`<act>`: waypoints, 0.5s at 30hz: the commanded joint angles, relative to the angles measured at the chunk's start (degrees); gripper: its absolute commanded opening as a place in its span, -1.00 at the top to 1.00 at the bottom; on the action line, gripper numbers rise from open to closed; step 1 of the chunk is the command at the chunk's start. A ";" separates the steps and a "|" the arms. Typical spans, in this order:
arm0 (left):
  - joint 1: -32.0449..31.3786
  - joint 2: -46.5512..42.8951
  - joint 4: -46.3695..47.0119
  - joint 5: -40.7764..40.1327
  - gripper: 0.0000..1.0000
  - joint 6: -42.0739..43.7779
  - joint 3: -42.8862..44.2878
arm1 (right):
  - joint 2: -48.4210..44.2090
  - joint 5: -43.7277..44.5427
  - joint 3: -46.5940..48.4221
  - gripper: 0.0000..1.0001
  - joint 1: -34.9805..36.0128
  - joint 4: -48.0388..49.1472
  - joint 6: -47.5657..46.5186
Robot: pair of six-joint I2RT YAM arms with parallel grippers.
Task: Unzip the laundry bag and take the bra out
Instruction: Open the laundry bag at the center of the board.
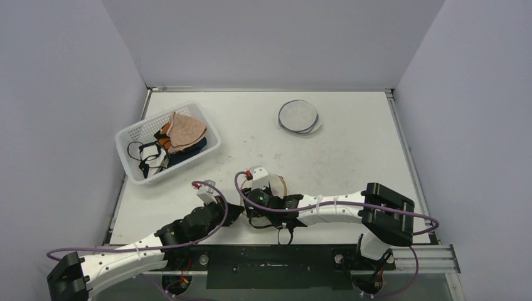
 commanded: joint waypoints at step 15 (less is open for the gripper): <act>-0.29 -6.40 -6.34 -2.39 1.00 -0.47 0.54 | -8.85 9.42 -1.81 0.89 2.72 -7.71 0.03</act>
